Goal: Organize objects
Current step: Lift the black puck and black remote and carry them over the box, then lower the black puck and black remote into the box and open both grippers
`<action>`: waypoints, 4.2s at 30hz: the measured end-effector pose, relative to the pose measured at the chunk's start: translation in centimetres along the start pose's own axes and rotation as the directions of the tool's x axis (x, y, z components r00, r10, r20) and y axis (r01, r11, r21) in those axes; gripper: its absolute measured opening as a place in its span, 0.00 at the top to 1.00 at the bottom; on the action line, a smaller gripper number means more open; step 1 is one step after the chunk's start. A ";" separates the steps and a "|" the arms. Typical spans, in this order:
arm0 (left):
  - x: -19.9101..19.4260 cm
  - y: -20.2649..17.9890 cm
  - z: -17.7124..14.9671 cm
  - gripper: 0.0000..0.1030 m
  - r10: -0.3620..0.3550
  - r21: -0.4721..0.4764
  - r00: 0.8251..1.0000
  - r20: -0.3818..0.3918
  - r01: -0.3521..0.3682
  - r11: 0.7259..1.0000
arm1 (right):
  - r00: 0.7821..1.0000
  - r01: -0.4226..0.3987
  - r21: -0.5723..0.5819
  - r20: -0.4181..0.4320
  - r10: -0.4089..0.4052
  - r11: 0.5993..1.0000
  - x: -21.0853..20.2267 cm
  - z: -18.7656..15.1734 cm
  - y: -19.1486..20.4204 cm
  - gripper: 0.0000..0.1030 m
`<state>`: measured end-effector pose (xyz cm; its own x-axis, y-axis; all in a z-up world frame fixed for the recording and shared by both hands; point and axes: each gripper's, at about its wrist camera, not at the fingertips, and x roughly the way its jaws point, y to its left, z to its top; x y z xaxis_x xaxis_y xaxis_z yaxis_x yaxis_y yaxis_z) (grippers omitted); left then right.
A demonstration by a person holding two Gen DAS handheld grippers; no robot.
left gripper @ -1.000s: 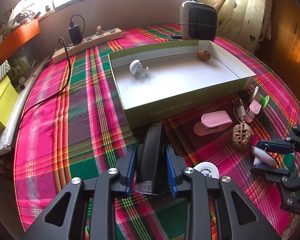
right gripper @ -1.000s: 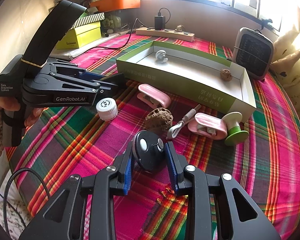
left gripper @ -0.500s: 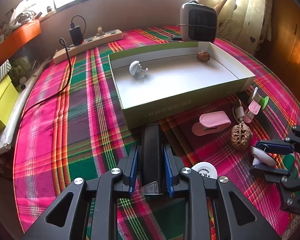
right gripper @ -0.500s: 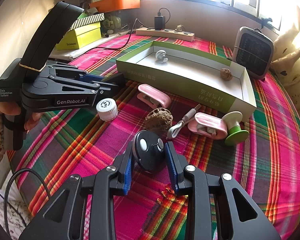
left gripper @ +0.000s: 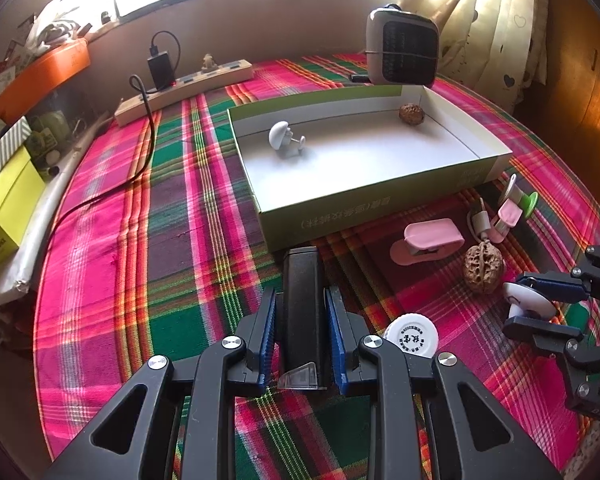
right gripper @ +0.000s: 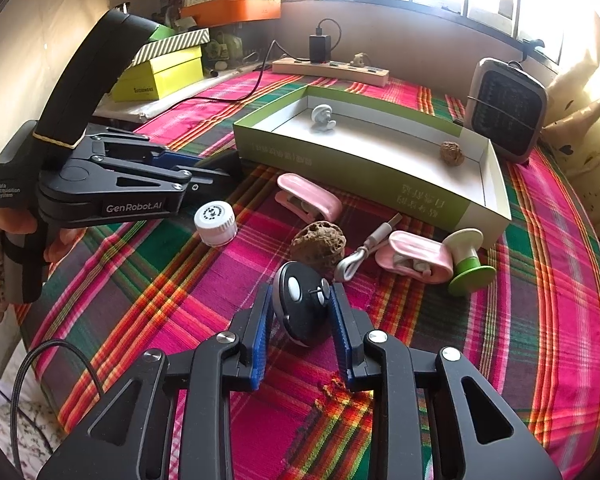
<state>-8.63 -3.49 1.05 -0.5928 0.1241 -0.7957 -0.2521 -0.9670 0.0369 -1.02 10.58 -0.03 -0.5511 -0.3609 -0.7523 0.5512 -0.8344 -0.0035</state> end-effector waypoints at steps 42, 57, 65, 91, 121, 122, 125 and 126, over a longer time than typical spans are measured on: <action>0.7 -0.3 7.0 0.79 -0.018 -0.031 0.999 0.035 0.019 0.999 | 0.989 0.091 -0.010 0.116 -0.089 0.996 0.9 10.2 -6.1 0.72; 3.9 0.2 8.5 0.80 -0.023 -0.050 1.000 0.003 0.023 0.998 | 0.996 0.086 -0.002 0.029 -0.086 0.996 7.2 13.8 -9.0 0.72; 4.4 0.2 8.3 0.82 -0.020 -0.047 1.000 -0.012 0.019 0.999 | 0.996 0.093 -0.013 0.005 -0.093 0.996 8.8 14.7 -9.5 0.72; 5.1 0.3 8.5 0.80 -0.001 -0.041 0.999 -0.054 -0.001 0.999 | 0.984 0.126 -0.059 -0.120 -0.132 0.990 12.5 15.5 -9.7 0.72; 5.7 1.4 9.7 0.82 0.004 -0.092 1.000 -0.014 -0.005 0.996 | 0.981 0.137 -0.034 -0.135 -0.140 0.990 12.7 15.3 -9.5 0.72; 5.7 1.4 9.7 0.82 0.004 -0.094 1.000 -0.014 -0.005 0.996 | 0.981 0.137 -0.032 -0.135 -0.140 0.990 12.7 15.3 -9.6 0.71; 5.8 1.4 9.7 0.82 0.001 -0.095 1.000 -0.019 -0.003 0.996 | 0.981 0.136 -0.031 -0.137 -0.139 0.990 12.7 15.3 -9.6 0.69; 5.9 1.4 9.6 0.82 0.002 -0.097 1.000 -0.024 -0.004 0.995 | 0.981 0.133 -0.031 -0.137 -0.136 0.991 12.7 15.3 -9.6 0.67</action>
<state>-19.81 -1.96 2.25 -0.5748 0.1173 -0.8098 -0.1744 -0.9845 -0.0188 -22.86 7.62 0.48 -0.5301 -0.1834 -0.8278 0.4920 -0.8617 -0.1242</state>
